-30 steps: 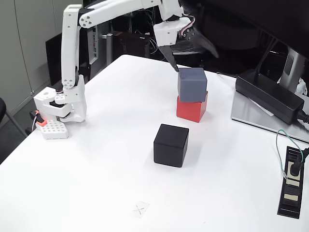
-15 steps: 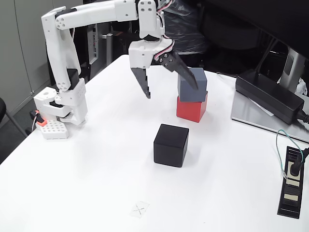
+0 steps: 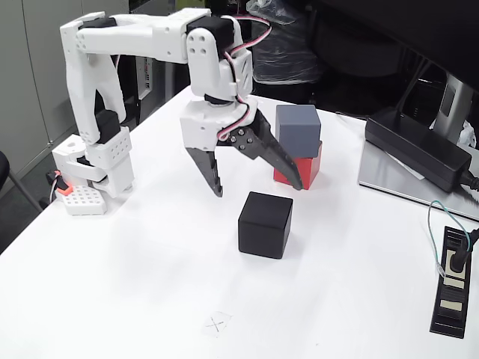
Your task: Stack the three blocks in an ordered color.
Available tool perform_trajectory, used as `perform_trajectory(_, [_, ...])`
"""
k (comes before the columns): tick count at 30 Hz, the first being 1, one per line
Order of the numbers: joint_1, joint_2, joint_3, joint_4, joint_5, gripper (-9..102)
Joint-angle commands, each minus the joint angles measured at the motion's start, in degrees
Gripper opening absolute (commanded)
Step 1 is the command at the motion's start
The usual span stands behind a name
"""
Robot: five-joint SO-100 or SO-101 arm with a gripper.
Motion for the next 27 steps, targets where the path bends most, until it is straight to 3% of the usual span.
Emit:
perform_trajectory(1, [0.09, -1.41, 1.14, -2.46, -0.53, 43])
perform_trajectory(22, [-0.18, -18.19, 1.58, -13.1, 0.18, 42])
perform_trajectory(27, [-0.18, -18.19, 1.58, -13.1, 0.18, 34])
